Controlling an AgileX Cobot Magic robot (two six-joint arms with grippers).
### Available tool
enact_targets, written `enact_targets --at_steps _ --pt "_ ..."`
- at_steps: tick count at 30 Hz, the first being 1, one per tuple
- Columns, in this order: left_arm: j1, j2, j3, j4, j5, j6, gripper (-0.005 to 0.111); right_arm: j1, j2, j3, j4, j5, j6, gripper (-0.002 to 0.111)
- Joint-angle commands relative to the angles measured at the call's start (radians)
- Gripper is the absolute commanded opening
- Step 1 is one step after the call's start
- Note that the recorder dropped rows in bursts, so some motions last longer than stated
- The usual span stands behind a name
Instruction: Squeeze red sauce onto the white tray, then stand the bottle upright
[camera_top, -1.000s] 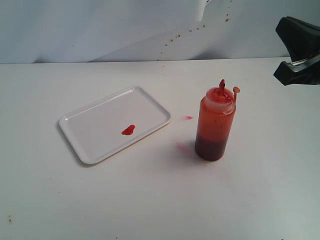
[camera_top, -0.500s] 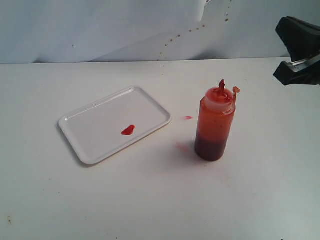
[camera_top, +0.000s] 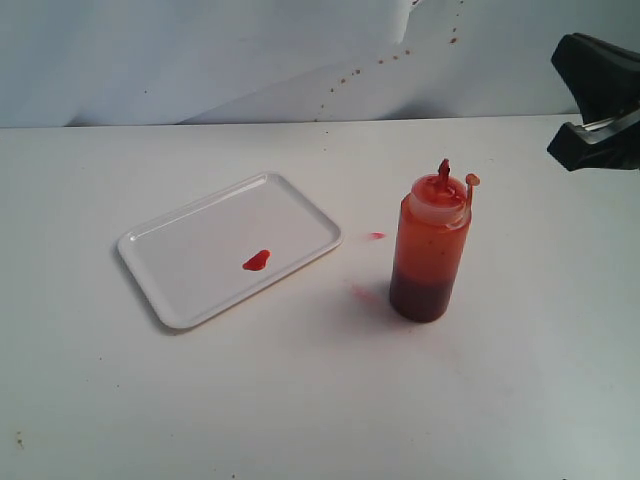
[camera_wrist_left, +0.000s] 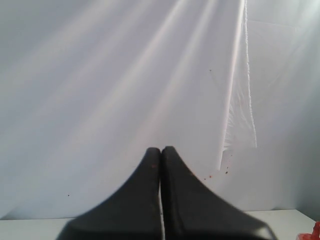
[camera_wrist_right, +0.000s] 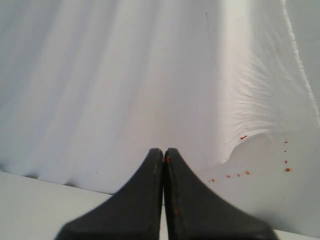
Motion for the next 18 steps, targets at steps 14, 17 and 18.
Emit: enact_targets --at_steps 14,17,18 --pt "0.126 -0.228 0.029 0.020 0.227 0.010 0.000 0.002 -0.007 0.006 0.003 0.000 -0.007 0.000" --pt "0.126 -0.228 0.040 0.020 0.288 0.010 0.000 0.002 -0.007 0.006 0.003 -0.003 -0.007 0.000" --pt "0.126 -0.228 0.051 0.017 0.293 0.012 0.000 0.002 -0.007 0.006 0.003 -0.002 -0.007 0.000"
